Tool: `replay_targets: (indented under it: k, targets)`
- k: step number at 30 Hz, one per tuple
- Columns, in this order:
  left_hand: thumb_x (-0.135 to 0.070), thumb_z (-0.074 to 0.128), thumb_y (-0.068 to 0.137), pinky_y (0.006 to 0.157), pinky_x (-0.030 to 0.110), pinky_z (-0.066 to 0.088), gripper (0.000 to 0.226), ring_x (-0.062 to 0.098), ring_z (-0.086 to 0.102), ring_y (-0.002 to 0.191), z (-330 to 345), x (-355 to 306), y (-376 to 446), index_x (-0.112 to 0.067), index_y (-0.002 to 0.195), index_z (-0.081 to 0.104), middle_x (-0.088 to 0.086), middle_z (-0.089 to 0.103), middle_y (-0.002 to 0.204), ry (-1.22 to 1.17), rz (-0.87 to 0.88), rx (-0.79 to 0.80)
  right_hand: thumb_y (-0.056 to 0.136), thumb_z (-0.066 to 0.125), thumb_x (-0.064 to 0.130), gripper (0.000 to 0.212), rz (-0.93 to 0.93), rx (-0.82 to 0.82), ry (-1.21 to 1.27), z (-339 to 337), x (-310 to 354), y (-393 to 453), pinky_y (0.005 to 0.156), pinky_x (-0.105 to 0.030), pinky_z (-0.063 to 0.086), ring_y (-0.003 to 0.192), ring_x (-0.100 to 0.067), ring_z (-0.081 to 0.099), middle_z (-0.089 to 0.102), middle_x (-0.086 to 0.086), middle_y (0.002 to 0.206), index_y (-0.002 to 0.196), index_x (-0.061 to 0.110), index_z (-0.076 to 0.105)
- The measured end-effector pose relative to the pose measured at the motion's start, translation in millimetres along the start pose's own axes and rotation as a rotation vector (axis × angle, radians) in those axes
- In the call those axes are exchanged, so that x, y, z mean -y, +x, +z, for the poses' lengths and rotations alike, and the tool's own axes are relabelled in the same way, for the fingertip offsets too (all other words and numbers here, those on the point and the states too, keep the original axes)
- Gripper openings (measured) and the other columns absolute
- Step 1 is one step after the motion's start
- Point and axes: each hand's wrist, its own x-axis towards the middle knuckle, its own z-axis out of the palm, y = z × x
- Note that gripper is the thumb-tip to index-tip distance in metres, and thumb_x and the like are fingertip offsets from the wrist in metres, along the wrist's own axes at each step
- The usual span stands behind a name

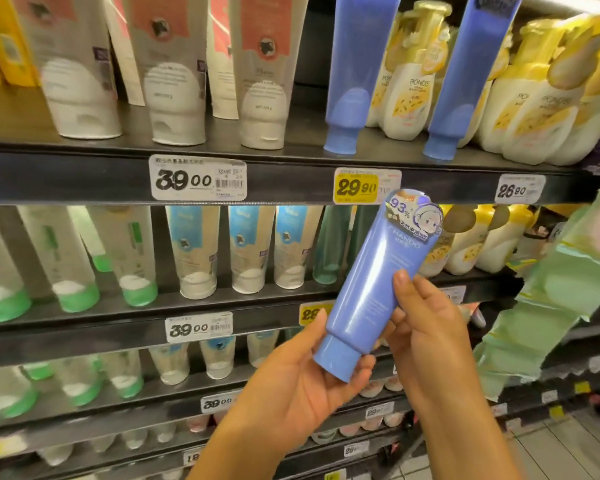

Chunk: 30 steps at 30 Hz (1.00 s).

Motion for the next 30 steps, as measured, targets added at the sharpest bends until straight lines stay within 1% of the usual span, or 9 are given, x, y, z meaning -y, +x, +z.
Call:
replay_targets:
  k: [6, 8, 11, 14, 18, 22, 25, 28, 30]
  targets:
    - [-0.034, 0.061, 0.070, 0.060, 0.033, 0.058, 0.046, 0.027, 0.067, 0.066, -20, 4, -18, 0.001, 0.099, 0.072, 0.027, 0.067, 0.093, 0.012, -0.120, 0.089, 0.077, 0.056, 0.029, 0.033, 0.017, -0.042, -0.039, 5, -14, -24, 0.046, -0.018, 0.049, 0.052, -0.006, 0.063, 0.069, 0.003, 0.066, 0.101, 0.009, 0.064]
    - [-0.034, 0.059, 0.073, 0.061, 0.032, 0.059, 0.047, 0.027, 0.067, 0.067, -25, 5, -24, 0.001, 0.102, 0.071, 0.027, 0.067, 0.095, 0.013, -0.143, 0.093, 0.076, 0.056, 0.029, 0.032, 0.018, -0.061, -0.034, 6, -18, -31, 0.044, -0.017, 0.047, 0.049, -0.004, 0.061, 0.068, 0.005, 0.063, 0.101, 0.009, 0.063]
    - [-0.032, 0.058, 0.075, 0.060, 0.032, 0.059, 0.045, 0.028, 0.068, 0.068, -29, 5, -30, 0.002, 0.101, 0.071, 0.029, 0.066, 0.100, -0.011, -0.167, 0.095, 0.077, 0.055, 0.027, 0.028, 0.003, -0.079, 0.002, 9, -20, -37, 0.042, -0.015, 0.045, 0.044, -0.001, 0.058, 0.066, 0.007, 0.057, 0.097, 0.009, 0.061]
    - [-0.028, 0.058, 0.075, 0.059, 0.034, 0.059, 0.044, 0.030, 0.069, 0.068, -30, 2, -34, 0.005, 0.102, 0.070, 0.032, 0.065, 0.103, -0.053, -0.175, 0.127, 0.076, 0.055, 0.027, 0.026, -0.022, -0.088, 0.019, 12, -17, -40, 0.044, -0.016, 0.048, 0.048, -0.003, 0.062, 0.068, 0.006, 0.061, 0.096, 0.010, 0.059]
    - [-0.026, 0.059, 0.075, 0.056, 0.033, 0.059, 0.042, 0.030, 0.068, 0.065, -28, -1, -39, 0.007, 0.100, 0.070, 0.031, 0.066, 0.098, -0.072, -0.171, 0.162, 0.075, 0.059, 0.030, 0.035, -0.034, -0.101, 0.003, 16, -14, -45, 0.039, -0.019, 0.045, 0.050, -0.007, 0.063, 0.067, 0.004, 0.063, 0.102, 0.009, 0.056]
    - [-0.027, 0.058, 0.075, 0.056, 0.031, 0.059, 0.040, 0.027, 0.067, 0.062, -28, 1, -40, 0.005, 0.095, 0.072, 0.029, 0.067, 0.095, -0.046, -0.135, 0.158, 0.073, 0.060, 0.028, 0.042, -0.042, -0.109, 0.003, 16, -11, -47, 0.050, -0.023, 0.053, 0.065, -0.012, 0.070, 0.073, -0.001, 0.079, 0.110, 0.008, 0.054]
    - [-0.028, 0.057, 0.074, 0.057, 0.029, 0.059, 0.038, 0.025, 0.066, 0.062, -27, 2, -41, 0.003, 0.090, 0.074, 0.027, 0.067, 0.094, -0.008, -0.106, 0.147, 0.074, 0.060, 0.028, 0.050, -0.032, -0.104, 0.004, 16, -11, -48, 0.054, -0.025, 0.055, 0.071, -0.016, 0.071, 0.073, -0.005, 0.085, 0.117, 0.004, 0.053]
    - [-0.023, 0.062, 0.072, 0.060, 0.032, 0.059, 0.035, 0.029, 0.066, 0.066, -29, 1, -44, 0.002, 0.093, 0.074, 0.026, 0.067, 0.096, 0.028, -0.085, 0.131, 0.074, 0.058, 0.028, 0.047, -0.021, -0.079, 0.002, 18, -9, -50, 0.054, -0.025, 0.055, 0.069, -0.015, 0.071, 0.073, -0.004, 0.082, 0.114, 0.004, 0.054]
    - [-0.018, 0.067, 0.073, 0.068, 0.035, 0.059, 0.031, 0.032, 0.067, 0.072, -30, 0, -45, 0.002, 0.096, 0.073, 0.024, 0.068, 0.100, 0.049, -0.065, 0.122, 0.073, 0.059, 0.028, 0.044, -0.012, -0.049, -0.012, 19, -9, -50, 0.052, -0.022, 0.053, 0.063, -0.010, 0.068, 0.071, 0.002, 0.074, 0.110, 0.005, 0.055]
